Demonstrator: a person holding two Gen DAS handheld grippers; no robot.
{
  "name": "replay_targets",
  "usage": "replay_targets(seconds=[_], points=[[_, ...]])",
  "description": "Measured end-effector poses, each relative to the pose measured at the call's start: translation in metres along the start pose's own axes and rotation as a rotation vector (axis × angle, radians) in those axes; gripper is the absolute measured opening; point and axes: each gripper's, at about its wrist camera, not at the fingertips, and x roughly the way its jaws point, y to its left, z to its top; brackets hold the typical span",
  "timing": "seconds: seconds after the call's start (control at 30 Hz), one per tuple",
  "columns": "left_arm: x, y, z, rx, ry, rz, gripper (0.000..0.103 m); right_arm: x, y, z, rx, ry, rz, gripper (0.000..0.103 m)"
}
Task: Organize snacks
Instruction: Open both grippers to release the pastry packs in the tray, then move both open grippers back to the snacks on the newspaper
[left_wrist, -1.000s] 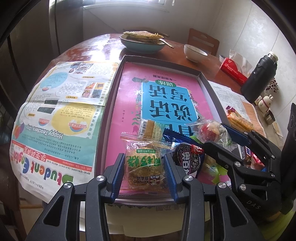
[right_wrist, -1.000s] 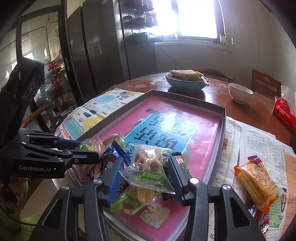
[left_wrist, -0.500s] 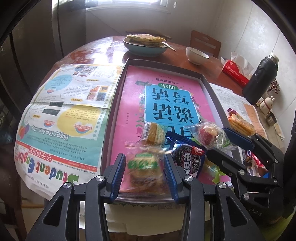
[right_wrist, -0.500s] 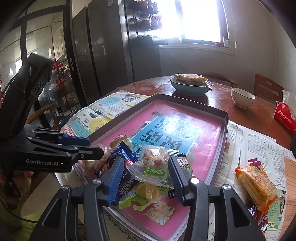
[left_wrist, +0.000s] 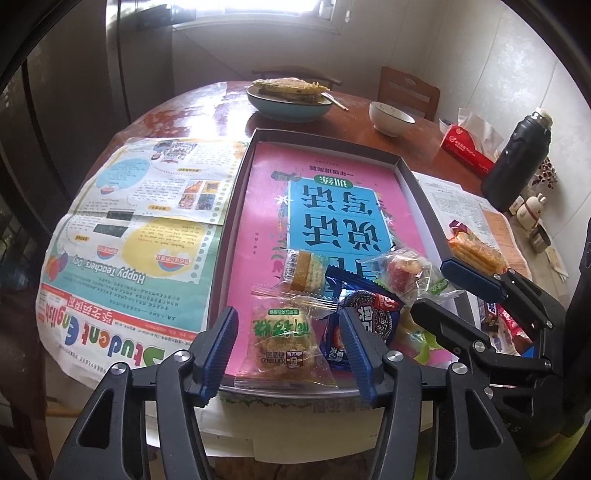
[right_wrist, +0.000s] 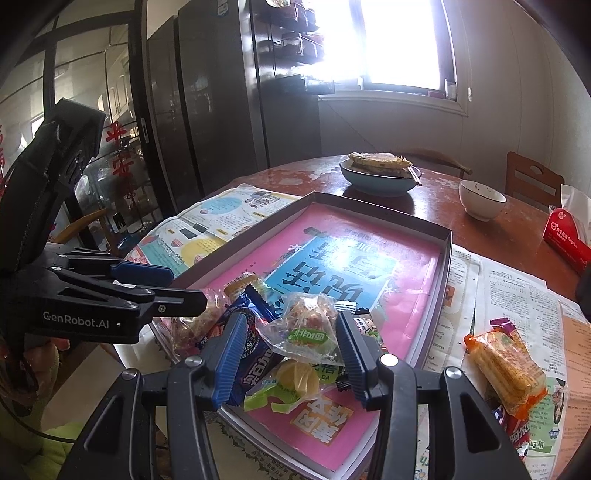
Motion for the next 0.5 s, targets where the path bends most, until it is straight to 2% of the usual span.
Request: replay_targets(seconds=[0.13,0.27,0.5], points=[[-0.004,-0.001,0.001,0.001,-0.008,-0.001,0.063,-0.003,0.000,0.001,0.000,-0.005,-0.007,0.050],[-0.009,-0.003,0.000,0.005,-0.018,-0.004,0.066,-0.007,0.001,0.001,0.000,-0.015,-0.015,0.060],[-0.017,-0.008,0.000,0.017,-0.037,-0.004,0.070,-0.012,0.001,0.003,-0.002,-0.025,-0.023,0.060]])
